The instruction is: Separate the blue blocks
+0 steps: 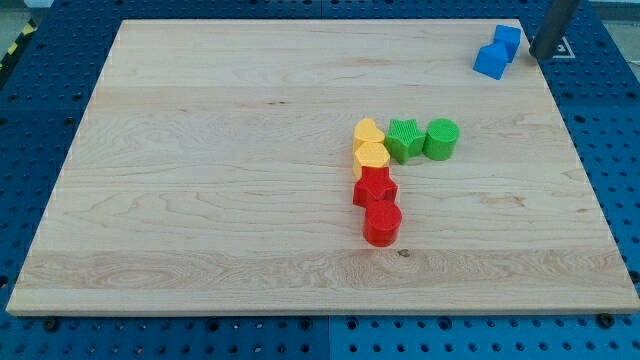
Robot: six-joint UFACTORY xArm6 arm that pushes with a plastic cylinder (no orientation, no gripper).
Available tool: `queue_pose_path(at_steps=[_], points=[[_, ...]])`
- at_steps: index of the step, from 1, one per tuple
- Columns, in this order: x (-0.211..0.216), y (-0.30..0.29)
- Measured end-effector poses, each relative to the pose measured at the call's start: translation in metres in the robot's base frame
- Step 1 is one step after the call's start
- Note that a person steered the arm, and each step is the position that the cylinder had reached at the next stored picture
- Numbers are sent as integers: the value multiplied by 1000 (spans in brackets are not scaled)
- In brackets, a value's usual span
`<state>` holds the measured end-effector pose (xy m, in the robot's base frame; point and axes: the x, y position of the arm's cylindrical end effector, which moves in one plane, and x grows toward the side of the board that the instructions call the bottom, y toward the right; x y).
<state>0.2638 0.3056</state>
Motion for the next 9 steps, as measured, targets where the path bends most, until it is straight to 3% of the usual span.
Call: queue_pose_path(at_steps=[2, 6, 9], points=[[-11, -44], [26, -57], [22, -73]])
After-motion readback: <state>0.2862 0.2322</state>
